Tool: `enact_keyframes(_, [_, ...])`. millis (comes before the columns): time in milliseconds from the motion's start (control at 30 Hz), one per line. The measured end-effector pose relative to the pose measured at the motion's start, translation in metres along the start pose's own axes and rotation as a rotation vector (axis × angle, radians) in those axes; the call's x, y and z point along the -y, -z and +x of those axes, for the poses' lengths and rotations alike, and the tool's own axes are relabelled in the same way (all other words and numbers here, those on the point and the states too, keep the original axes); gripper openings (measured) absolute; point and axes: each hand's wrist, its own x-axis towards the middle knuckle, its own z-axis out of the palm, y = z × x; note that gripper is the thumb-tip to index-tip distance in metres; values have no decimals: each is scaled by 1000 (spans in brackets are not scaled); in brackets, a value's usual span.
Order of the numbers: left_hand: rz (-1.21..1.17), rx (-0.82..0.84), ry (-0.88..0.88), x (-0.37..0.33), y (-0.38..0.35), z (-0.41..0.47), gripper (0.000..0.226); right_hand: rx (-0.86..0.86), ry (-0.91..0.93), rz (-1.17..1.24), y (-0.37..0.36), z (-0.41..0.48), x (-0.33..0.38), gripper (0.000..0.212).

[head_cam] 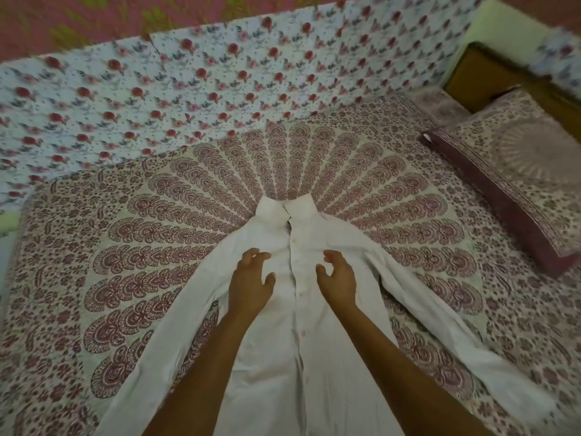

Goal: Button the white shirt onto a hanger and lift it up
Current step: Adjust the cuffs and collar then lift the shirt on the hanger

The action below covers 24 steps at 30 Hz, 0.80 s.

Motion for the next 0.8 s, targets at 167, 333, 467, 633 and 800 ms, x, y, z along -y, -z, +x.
enact_keyframes(167, [27, 8, 51, 4, -15, 40, 35, 59, 17, -65, -9, 61, -3, 36])
enact_keyframes(333, [53, 53, 91, 20, -38, 94, 33, 86, -8, -89, -30, 114, -16, 34])
enact_keyframes(467, [56, 52, 91, 25, -58, 146, 30, 100, -15, -144, -49, 155, -23, 36])
enact_keyframes(633, [7, -64, 283, 32, -82, 224, 26, 99, 33, -165, -78, 215, -29, 38])
enact_keyframes(800, [148, 121, 218, 46, -105, 279, 35, 122, 68, -245, -107, 268, -33, 50])
